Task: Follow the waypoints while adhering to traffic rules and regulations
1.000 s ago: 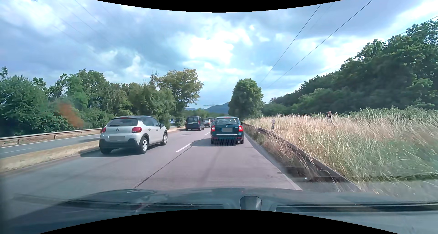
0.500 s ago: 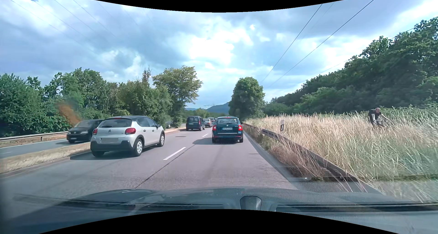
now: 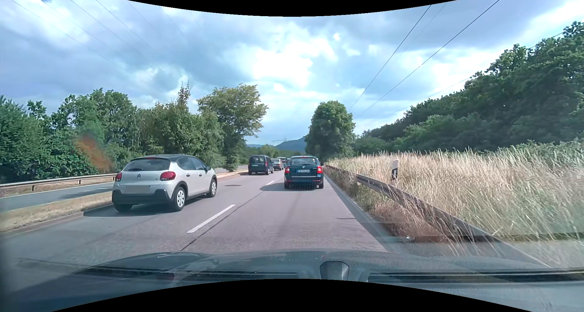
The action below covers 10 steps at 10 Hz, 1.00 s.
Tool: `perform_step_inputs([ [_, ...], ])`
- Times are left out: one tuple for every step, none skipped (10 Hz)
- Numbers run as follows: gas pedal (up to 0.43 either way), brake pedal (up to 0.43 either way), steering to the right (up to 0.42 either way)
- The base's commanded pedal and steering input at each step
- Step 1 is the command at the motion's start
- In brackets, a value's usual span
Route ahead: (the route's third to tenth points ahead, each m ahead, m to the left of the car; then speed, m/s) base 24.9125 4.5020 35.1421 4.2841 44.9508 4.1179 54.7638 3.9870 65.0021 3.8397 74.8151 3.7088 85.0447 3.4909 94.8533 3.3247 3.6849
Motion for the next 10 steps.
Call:
perform_step_inputs([
  [0.138,0.000,-0.003],
  [0.150,0.000,-0.003],
  [0.157,0.000,-0.002],
  [0.157,0.000,-0.001],
  [0.157,0.000,-0.001],
  [0.138,0.000,-0.001],
  [0.138,0.000,-0.001],
  [0.138,0.000,-0.001],
  [0.138,0.000,0.000],
  [0.138,0.000,0.000],
])
